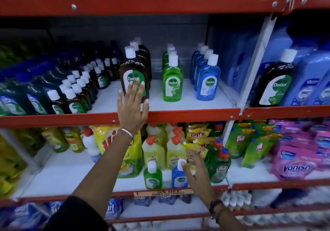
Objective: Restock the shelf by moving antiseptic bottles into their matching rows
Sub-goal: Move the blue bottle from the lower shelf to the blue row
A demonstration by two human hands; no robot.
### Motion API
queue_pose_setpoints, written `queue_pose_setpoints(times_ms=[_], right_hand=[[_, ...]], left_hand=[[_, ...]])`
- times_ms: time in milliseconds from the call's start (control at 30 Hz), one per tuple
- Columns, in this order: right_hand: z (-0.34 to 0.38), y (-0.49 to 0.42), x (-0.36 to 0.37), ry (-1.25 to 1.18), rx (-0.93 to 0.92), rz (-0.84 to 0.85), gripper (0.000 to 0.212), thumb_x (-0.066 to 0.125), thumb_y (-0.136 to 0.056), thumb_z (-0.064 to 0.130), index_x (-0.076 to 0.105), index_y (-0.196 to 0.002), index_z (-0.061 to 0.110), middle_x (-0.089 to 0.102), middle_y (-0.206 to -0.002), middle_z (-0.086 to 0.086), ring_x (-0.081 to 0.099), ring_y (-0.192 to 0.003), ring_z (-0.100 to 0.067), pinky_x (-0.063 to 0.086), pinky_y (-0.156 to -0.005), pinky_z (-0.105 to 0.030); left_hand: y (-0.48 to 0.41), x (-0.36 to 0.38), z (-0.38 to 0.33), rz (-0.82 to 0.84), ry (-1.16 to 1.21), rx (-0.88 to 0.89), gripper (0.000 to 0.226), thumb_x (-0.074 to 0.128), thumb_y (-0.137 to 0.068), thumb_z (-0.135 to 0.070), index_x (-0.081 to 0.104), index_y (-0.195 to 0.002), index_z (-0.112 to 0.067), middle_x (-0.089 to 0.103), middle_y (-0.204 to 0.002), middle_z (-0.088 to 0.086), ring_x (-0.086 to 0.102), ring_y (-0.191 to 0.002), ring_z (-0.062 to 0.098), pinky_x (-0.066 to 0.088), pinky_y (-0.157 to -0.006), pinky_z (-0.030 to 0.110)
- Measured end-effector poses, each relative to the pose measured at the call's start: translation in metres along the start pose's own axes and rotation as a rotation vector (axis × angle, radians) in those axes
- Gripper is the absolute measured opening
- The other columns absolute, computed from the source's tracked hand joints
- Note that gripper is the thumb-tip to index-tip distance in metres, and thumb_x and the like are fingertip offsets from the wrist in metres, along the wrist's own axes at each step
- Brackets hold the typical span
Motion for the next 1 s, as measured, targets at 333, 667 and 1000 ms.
queue_pose_setpoints(times_ms=[333,667,1000], right_hand=[[-0.034,-0.011,0.010,-0.052,0.169,0.147,0.042,0.067,-0.086,0.026,0.047,-0.119,0.042,0.053,-0.125,0.015,0.049,-0.113,0.009,0.037,-0.089,-0.004],[-0.008,-0.031,-0.013,-0.141,0.123,0.005,0.036,0.074,-0.079,0.018,0.060,-0.106,0.038,0.063,-0.110,0.018,0.059,-0.103,0.003,0.049,-0.092,-0.029],[0.100,-0.087,-0.086,-0.310,-0.204,-0.196,0.026,0.075,-0.075,0.009,0.069,-0.100,0.016,0.075,-0.088,0.000,0.068,-0.082,-0.023,0.057,-0.074,-0.035]], left_hand=[[0.007,0.022,0.029,0.031,-0.171,-0.044,0.052,0.037,-0.098,-0.037,0.039,-0.147,-0.021,0.040,-0.154,0.004,0.036,-0.142,0.023,0.020,-0.115,0.050],[0.006,0.019,0.026,0.074,-0.161,-0.047,0.054,0.039,-0.094,-0.032,0.042,-0.146,-0.020,0.043,-0.152,0.005,0.041,-0.140,0.026,0.031,-0.111,0.052],[0.007,0.017,0.026,0.087,-0.169,-0.043,0.055,0.038,-0.093,-0.033,0.039,-0.147,-0.021,0.044,-0.152,0.005,0.039,-0.141,0.027,0.031,-0.111,0.054]])
Point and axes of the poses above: each hand's wrist, its own y-axis away from the middle knuckle, its own x-axis out of the palm, z = x × y, the point moved 1 cm from there along -y, towards the middle knuckle
